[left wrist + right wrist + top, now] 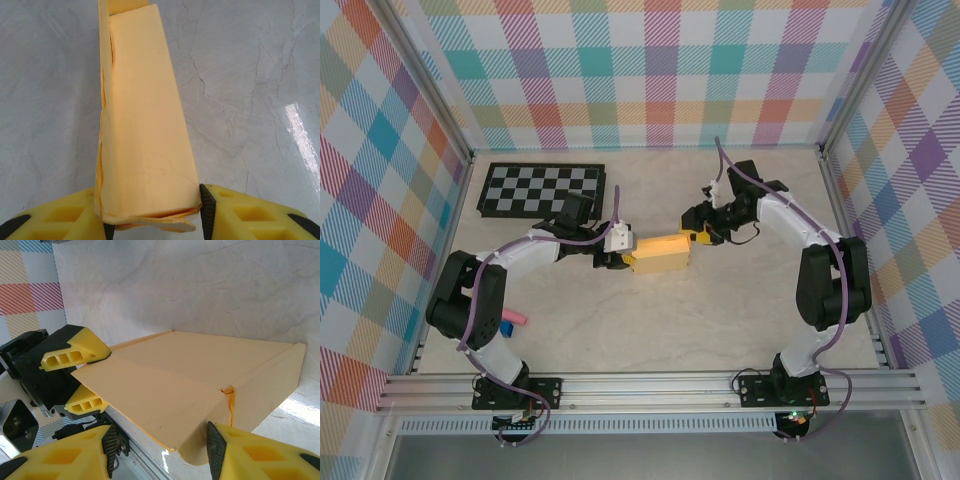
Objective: Fold the paper box
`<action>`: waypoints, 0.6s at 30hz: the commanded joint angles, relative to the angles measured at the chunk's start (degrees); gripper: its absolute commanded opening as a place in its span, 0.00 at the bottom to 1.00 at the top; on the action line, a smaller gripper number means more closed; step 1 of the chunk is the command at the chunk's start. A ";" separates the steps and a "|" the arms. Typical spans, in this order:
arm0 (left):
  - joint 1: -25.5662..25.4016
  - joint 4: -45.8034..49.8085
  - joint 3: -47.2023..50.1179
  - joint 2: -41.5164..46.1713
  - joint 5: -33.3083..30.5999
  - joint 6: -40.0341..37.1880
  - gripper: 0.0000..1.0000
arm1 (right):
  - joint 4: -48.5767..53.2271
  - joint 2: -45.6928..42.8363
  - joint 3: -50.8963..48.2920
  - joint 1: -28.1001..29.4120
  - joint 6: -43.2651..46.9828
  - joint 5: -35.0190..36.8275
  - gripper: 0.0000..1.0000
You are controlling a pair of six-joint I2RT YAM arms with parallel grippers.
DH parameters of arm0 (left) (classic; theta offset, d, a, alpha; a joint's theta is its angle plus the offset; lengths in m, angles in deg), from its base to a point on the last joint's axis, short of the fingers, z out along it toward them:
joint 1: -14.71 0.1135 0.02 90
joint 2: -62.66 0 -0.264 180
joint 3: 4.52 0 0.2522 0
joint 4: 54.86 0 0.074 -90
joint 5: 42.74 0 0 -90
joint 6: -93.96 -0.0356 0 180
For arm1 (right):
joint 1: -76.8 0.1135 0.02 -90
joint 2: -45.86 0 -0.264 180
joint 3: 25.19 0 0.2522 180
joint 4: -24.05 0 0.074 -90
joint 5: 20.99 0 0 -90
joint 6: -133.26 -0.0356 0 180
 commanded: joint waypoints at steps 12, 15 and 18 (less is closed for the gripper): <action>-0.47 4.58 -1.35 -1.63 0.97 -1.93 0.47 | 0.20 1.88 -2.10 1.08 2.19 3.29 0.40; -0.49 4.91 -1.44 -1.62 0.92 -2.16 0.47 | -0.26 1.64 -2.84 1.20 1.79 3.53 0.38; -0.49 5.02 -1.53 -1.61 0.85 -2.16 0.48 | -1.12 0.99 -3.57 1.56 0.77 4.28 0.35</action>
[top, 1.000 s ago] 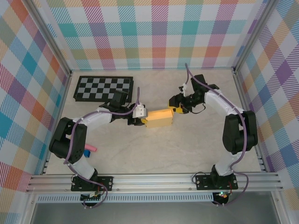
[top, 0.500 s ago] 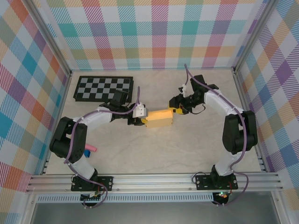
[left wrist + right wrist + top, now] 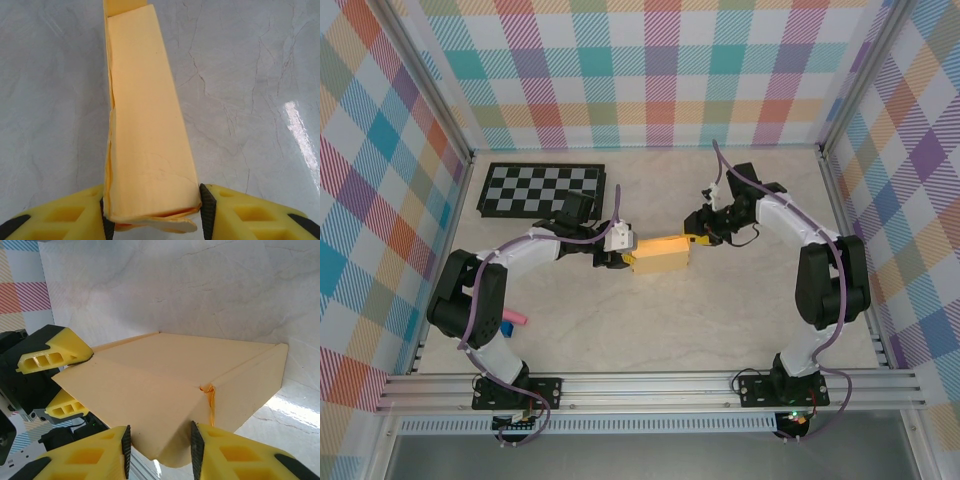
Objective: Fold the paper box
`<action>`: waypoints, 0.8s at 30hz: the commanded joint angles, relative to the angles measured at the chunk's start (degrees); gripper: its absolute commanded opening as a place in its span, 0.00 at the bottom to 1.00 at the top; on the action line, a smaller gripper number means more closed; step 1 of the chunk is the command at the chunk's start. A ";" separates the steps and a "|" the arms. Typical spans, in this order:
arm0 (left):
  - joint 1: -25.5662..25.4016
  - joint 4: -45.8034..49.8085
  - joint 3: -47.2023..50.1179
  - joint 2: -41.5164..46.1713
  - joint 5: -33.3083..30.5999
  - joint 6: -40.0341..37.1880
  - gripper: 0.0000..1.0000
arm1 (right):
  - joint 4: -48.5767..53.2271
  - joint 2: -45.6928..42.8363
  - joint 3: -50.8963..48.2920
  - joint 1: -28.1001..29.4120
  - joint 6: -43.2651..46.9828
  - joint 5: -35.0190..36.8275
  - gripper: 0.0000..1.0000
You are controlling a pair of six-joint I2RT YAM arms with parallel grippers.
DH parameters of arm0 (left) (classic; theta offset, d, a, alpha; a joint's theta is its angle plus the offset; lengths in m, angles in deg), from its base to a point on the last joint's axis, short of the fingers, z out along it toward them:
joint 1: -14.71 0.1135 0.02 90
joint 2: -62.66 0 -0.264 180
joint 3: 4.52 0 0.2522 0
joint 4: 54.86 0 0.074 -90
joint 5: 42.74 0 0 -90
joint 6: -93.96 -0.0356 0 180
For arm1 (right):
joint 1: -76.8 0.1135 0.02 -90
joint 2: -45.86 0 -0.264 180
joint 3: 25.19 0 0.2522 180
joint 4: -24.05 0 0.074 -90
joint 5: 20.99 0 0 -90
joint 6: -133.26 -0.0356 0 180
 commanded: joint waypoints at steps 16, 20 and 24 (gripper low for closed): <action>0.80 4.83 -1.02 3.40 1.51 3.43 1.00 | -3.78 -1.99 -6.38 2.29 -3.93 7.55 0.28; 2.30 2.93 1.42 9.31 2.08 8.54 1.00 | -4.69 -2.32 -6.31 2.29 -5.00 7.26 0.29; 2.59 -0.13 4.26 16.26 1.98 18.87 1.00 | -5.30 -2.01 -5.60 2.27 -6.32 5.95 0.31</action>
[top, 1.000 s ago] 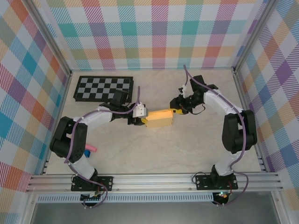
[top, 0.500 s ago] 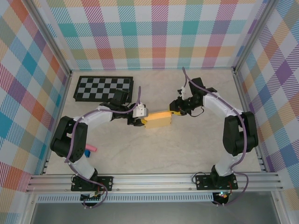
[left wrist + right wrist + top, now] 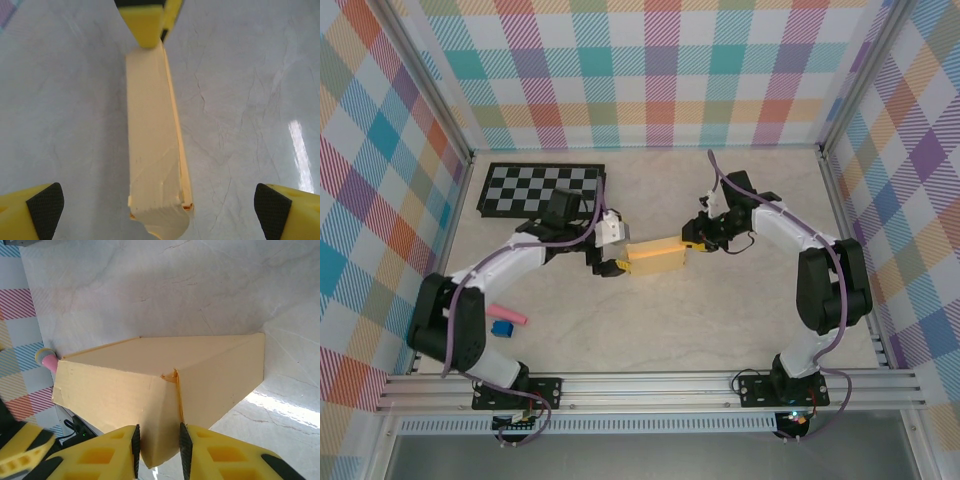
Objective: Fold the paper box
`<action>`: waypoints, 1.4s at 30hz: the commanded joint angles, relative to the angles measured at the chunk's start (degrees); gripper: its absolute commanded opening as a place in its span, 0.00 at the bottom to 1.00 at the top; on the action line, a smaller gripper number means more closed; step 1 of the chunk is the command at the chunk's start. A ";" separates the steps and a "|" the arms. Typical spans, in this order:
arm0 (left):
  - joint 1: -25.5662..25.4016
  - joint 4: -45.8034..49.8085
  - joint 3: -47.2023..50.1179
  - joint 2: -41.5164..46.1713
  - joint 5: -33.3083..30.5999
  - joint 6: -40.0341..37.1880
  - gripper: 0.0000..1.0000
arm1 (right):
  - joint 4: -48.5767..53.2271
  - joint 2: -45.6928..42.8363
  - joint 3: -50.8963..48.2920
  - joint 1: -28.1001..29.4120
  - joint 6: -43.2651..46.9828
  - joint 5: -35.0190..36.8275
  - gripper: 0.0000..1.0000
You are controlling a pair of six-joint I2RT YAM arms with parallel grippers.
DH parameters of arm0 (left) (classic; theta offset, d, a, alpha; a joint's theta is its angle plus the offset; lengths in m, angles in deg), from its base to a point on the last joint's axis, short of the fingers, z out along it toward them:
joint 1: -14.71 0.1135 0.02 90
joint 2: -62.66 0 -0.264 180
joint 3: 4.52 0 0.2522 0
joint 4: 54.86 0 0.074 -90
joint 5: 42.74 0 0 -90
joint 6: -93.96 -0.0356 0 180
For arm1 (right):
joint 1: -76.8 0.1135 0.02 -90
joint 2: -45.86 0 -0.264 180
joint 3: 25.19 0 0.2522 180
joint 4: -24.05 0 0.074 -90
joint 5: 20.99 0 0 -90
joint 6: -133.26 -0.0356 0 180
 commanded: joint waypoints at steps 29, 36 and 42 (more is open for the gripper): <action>-9.20 28.55 -10.86 3.80 -24.22 101.96 0.94 | 11.91 4.17 11.65 -0.10 4.15 -4.63 0.72; -9.24 21.56 -10.72 -1.19 -23.64 103.52 0.93 | 9.18 7.01 10.58 0.04 4.37 -6.57 0.75; -9.24 14.12 -11.18 -4.51 -20.28 105.96 0.91 | 7.82 8.72 10.54 0.05 3.78 -7.55 0.76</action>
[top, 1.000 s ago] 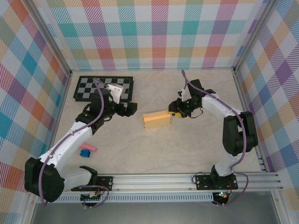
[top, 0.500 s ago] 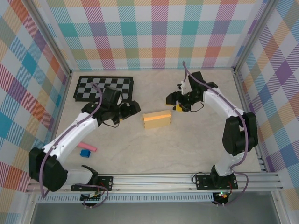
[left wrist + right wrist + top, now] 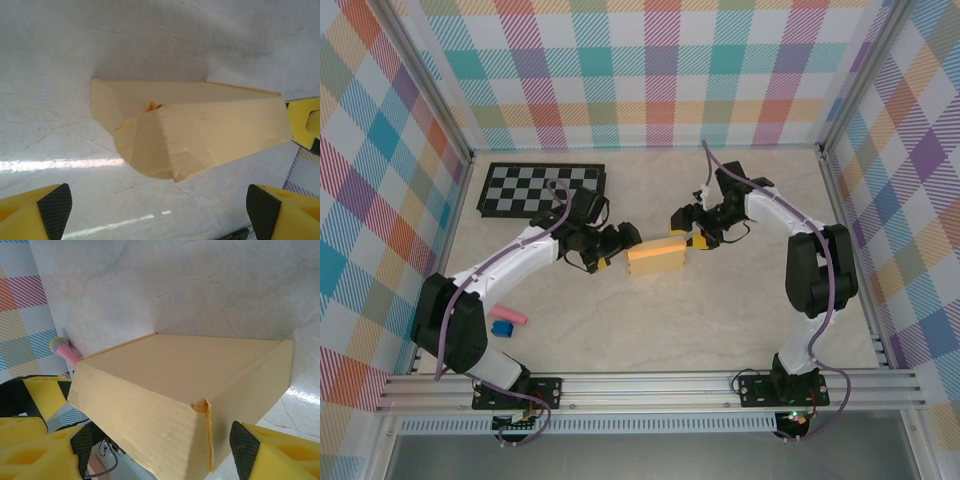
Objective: Fold the paper box
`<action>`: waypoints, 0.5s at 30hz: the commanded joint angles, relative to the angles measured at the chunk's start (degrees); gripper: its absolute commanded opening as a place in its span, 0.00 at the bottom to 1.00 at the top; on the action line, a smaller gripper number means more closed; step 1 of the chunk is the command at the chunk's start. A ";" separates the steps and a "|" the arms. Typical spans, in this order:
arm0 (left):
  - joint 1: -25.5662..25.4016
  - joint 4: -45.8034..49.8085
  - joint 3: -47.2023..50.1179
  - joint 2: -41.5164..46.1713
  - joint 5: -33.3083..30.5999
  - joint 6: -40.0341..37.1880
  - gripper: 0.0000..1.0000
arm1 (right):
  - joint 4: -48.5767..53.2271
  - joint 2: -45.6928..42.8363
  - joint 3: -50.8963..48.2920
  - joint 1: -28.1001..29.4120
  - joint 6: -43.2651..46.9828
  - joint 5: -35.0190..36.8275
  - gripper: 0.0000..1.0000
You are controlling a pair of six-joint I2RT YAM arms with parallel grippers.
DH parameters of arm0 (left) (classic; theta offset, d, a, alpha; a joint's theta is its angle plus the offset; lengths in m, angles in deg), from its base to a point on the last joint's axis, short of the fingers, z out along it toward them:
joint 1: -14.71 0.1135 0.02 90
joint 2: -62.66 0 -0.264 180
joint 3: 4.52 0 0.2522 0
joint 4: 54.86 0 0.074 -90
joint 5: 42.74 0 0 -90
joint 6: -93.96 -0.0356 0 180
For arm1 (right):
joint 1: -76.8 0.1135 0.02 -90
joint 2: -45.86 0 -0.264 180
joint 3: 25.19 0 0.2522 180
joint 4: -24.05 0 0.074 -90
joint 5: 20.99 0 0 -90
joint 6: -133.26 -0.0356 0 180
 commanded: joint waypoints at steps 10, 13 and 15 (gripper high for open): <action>-0.13 -9.44 -2.53 -5.64 4.42 2.74 0.90 | -1.89 2.33 0.81 0.08 -0.43 -2.90 0.75; -0.13 -9.27 -3.42 -6.32 4.99 2.33 0.91 | -1.93 2.44 0.53 0.08 -0.31 -2.79 0.74; -0.11 -9.12 -3.92 -6.52 5.34 1.98 0.91 | -1.92 2.33 0.45 0.02 -0.27 -2.89 0.73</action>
